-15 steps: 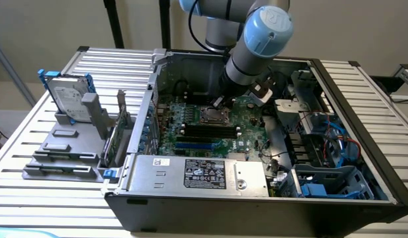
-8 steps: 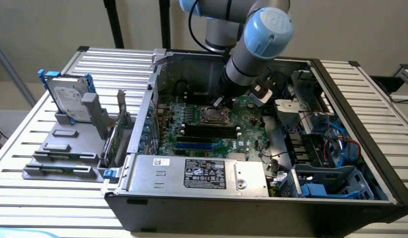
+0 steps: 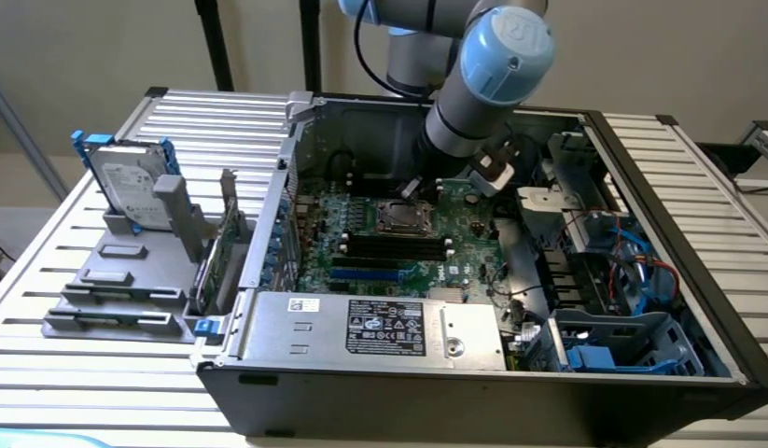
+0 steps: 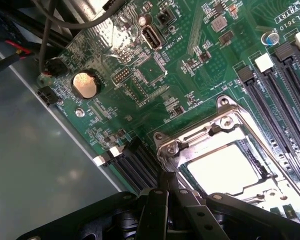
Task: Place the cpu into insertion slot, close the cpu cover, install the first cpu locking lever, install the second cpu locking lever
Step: 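Install the first cpu locking lever, then install the second cpu locking lever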
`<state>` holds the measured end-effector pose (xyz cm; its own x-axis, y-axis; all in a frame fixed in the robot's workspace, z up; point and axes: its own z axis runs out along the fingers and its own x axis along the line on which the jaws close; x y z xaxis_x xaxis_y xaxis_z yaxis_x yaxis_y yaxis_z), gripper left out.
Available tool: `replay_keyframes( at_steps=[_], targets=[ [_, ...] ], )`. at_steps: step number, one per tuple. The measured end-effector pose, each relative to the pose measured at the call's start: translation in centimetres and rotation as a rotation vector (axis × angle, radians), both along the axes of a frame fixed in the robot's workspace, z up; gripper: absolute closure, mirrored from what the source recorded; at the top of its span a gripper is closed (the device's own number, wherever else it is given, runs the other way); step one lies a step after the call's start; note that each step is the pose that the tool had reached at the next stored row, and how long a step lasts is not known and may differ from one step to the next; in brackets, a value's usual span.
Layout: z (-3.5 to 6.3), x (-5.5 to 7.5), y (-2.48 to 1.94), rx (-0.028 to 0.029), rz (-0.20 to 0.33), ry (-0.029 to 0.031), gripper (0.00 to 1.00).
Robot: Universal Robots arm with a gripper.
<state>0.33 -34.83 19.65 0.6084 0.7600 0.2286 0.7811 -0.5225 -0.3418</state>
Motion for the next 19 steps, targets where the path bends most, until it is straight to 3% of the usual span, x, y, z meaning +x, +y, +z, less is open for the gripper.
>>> replay_keyframes(
  at_steps=[5,19],
  targets=[
    [0.33,-0.88,-0.06,0.0003,0.001,-0.0002,0.89],
    [0.34,-0.88,-0.07,0.0006,0.001,0.0009,0.89]
  ],
)
